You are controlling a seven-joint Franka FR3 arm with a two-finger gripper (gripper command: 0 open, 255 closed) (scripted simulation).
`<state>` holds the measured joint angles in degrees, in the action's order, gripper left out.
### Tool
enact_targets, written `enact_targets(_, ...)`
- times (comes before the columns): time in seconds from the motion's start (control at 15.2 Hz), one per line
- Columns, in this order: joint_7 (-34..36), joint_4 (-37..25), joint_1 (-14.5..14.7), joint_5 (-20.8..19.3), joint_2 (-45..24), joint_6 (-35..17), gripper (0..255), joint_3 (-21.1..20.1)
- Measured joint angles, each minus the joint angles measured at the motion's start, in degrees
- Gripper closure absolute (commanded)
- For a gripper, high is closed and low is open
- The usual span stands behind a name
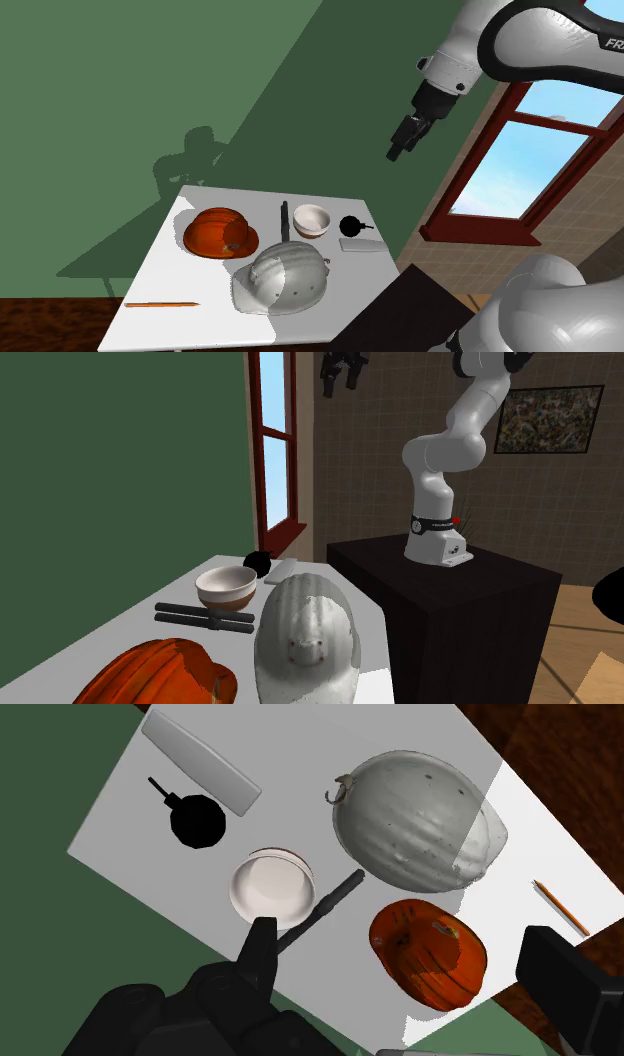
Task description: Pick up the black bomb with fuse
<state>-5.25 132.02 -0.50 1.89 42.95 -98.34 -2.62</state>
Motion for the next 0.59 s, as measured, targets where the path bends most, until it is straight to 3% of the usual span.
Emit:
enact_targets(0.26, -2.54, 3.2, -0.21, -0.92, 0.08, -2.72, 0, 1.58)
enact_targets(0.59, -8.38, 9.8, -0.87, -3.09, -2.49, -11.07, 0, 5.22)
